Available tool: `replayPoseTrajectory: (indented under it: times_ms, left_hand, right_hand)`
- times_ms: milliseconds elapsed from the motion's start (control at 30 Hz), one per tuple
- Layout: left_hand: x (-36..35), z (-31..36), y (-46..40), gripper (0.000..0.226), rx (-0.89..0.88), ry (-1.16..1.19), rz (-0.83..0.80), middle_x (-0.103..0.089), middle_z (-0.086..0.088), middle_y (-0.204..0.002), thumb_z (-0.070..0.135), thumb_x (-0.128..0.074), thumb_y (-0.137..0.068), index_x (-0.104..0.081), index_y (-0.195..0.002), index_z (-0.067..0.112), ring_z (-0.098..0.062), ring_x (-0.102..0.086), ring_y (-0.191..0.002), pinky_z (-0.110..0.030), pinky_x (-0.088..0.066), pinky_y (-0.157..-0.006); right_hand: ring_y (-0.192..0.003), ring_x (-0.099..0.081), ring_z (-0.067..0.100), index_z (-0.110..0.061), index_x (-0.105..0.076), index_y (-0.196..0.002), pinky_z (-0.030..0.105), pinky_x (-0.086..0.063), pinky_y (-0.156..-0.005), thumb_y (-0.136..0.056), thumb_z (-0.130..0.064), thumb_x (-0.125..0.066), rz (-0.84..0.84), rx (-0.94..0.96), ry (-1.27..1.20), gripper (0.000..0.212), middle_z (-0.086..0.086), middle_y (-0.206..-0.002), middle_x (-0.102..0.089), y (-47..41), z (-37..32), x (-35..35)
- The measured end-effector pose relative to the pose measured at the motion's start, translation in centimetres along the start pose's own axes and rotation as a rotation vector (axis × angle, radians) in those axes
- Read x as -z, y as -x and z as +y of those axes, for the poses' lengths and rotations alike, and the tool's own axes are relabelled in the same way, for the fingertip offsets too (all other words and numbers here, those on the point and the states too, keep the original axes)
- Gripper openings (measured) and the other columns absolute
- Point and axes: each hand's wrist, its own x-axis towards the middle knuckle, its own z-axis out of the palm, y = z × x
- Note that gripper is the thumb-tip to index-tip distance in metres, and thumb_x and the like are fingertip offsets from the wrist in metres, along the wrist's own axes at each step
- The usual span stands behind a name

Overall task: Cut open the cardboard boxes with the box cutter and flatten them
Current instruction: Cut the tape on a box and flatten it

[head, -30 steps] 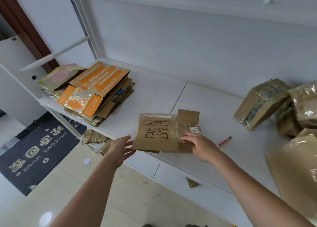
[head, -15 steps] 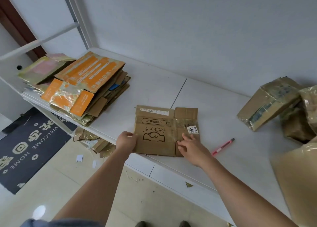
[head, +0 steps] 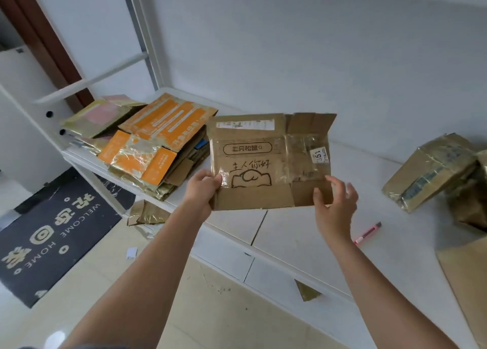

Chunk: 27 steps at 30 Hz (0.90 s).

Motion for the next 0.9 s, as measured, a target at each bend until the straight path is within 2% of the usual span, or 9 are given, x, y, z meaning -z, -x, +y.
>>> replayPoseTrajectory:
  times_ms: [100, 200, 367, 500, 633, 767, 800, 867, 900]
  left_hand:
    - [2.6, 2.5, 0.1, 0.032, -0.034, 0.053, 0.034, -0.062, -0.001, -0.068, 0.008, -0.059, -0.096, -0.046, -0.069, 0.018, -0.016, -0.060, -0.059, -0.026, -0.049, -0.043]
    - [4.9, 4.6, -0.2, 0.035, -0.044, 0.091, 0.096, -0.058, -0.002, -0.070, 0.007, -0.059, -0.096, -0.044, -0.067, 0.019, -0.018, -0.056, -0.063, -0.028, -0.051, -0.050]
    - [8.4, 6.2, -0.1, 0.027, -0.029, 0.097, 0.231, -0.063, -0.007, -0.079, 0.012, -0.065, -0.093, -0.048, -0.073, 0.016, -0.024, -0.062, -0.075, -0.045, -0.058, -0.069]
    - [11.6, 7.9, -0.5, 0.012, -0.019, 0.175, 0.295, -0.067, -0.013, -0.095, 0.013, -0.064, -0.094, -0.055, -0.086, 0.011, -0.028, -0.066, -0.087, -0.046, -0.059, -0.074]
    - [15.6, 9.0, -2.1, 0.018, 0.032, 0.309, 0.303, -0.064, -0.017, -0.116, 0.014, -0.057, -0.099, -0.056, -0.112, 0.002, -0.034, -0.064, -0.107, -0.053, -0.055, -0.087]
    - [19.4, 10.2, -4.7, 0.022, 0.058, 0.422, 0.228, -0.064, -0.015, -0.118, 0.011, -0.056, -0.099, -0.052, -0.119, 0.003, -0.029, -0.064, -0.099, -0.046, -0.056, -0.070]
    - [20.4, 10.8, -5.6, 0.018, 0.034, 0.422, 0.223, -0.064, -0.016, -0.117, 0.010, -0.057, -0.098, -0.053, -0.114, 0.004, -0.028, -0.064, -0.096, -0.046, -0.057, -0.074]
    - [22.7, 12.0, -7.8, 0.016, -0.009, 0.394, 0.255, -0.065, -0.018, -0.115, 0.006, -0.063, -0.093, -0.056, -0.108, 0.002, -0.026, -0.065, -0.089, -0.043, -0.058, -0.082]
    - [23.8, 12.7, -8.9, 0.021, -0.026, 0.361, 0.277, -0.066, -0.019, -0.114, 0.003, -0.066, -0.091, -0.057, -0.110, -0.001, -0.025, -0.066, -0.088, -0.040, -0.058, -0.081]
  right_hand:
    - [-0.126, -0.052, 0.023, -0.032, -0.055, -0.120, 0.037, -0.048, -0.099, -0.096, -0.021, -0.063, -0.086, -0.127, -0.395, 0.028, 0.003, -0.132, -0.056, -1.5, -4.3, -0.4]
    - [-0.097, -0.067, 0.023, -0.028, -0.060, -0.115, 0.039, -0.059, -0.081, -0.091, -0.012, -0.070, -0.080, -0.103, -0.424, 0.030, 0.011, -0.106, -0.068, -2.4, -7.1, -1.9]
    - [-0.060, -0.055, 0.001, -0.005, -0.068, -0.106, 0.000, -0.037, -0.055, -0.092, -0.001, -0.064, -0.023, 0.156, -0.203, 0.015, 0.016, -0.081, -0.069, -3.2, -9.9, -5.6]
    - [-0.068, -0.056, -0.003, -0.008, -0.061, -0.117, -0.001, -0.040, -0.060, -0.096, -0.006, -0.060, -0.051, 0.183, -0.261, 0.022, 0.012, -0.097, -0.067, -3.3, -13.4, -9.1]
    - [-0.084, -0.068, 0.015, -0.038, -0.046, -0.126, 0.029, -0.061, -0.067, -0.089, -0.017, -0.072, -0.288, -0.026, -0.594, 0.051, 0.006, -0.126, -0.040, -2.2, -18.6, -13.7]
    - [-0.104, -0.061, 0.024, -0.041, -0.037, -0.136, 0.038, -0.061, -0.077, -0.085, -0.023, -0.077, -0.429, -0.007, -0.545, 0.068, 0.009, -0.136, -0.040, -0.8, -23.7, -20.3]
    - [-0.102, -0.060, 0.022, -0.040, -0.037, -0.138, 0.032, -0.060, -0.078, -0.085, -0.024, -0.077, -0.415, 0.024, -0.483, 0.068, 0.011, -0.136, -0.042, -0.8, -24.9, -22.1]
    - [-0.096, -0.056, 0.013, -0.034, -0.041, -0.137, 0.000, -0.045, -0.072, -0.085, -0.025, -0.077, -0.350, 0.093, -0.336, 0.064, 0.013, -0.137, -0.046, -1.3, -27.1, -25.8]
    - [-0.102, -0.055, 0.014, -0.030, -0.044, -0.136, -0.003, -0.039, -0.074, -0.085, -0.026, -0.077, -0.340, 0.114, -0.287, 0.061, 0.012, -0.139, -0.048, -1.8, -28.1, -27.5]
